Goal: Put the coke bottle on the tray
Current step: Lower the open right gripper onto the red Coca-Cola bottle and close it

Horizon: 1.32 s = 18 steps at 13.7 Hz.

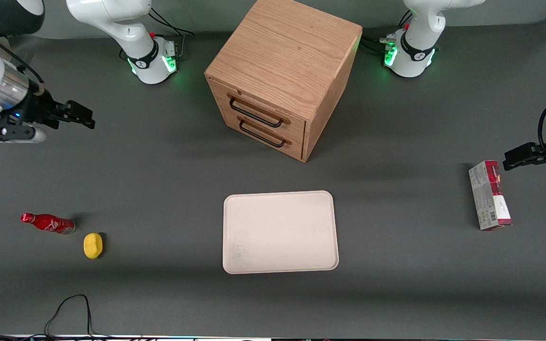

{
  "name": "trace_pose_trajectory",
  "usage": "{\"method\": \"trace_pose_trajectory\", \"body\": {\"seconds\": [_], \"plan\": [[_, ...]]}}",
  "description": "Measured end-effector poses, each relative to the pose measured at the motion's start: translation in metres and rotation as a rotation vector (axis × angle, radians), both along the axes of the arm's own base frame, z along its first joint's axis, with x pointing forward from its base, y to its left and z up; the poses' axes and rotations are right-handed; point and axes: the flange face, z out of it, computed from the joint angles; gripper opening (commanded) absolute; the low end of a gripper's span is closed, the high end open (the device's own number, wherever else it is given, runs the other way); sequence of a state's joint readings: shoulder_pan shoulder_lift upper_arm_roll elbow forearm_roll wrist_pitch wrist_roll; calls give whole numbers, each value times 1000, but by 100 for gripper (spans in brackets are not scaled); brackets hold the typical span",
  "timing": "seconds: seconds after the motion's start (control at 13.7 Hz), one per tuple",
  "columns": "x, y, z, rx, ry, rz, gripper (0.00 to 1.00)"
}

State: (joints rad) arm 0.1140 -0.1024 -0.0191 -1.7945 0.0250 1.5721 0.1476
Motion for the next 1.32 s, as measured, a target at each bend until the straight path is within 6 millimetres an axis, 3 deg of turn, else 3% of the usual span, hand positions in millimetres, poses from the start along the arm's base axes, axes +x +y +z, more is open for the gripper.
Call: {"method": "trace_pose_trajectory", "body": {"seconds": [0.29,0.51,0.59,0.73,0.88,0.95,1.1,1.32], "plan": [[3,7,2,-3,-1,2,100],[10,-10,2,-9,-29,13,100],[18,-30,-2,-20,-46,31,100],[38,-98,-23,-28,-84,77,100],[57,-175,-64,-52,-108,126,100],[66,-203,-86,-71,-114,151,100],[83,-231,-128,-84,-121,183,100],[114,-242,-177,-37,-132,222,100]]}}
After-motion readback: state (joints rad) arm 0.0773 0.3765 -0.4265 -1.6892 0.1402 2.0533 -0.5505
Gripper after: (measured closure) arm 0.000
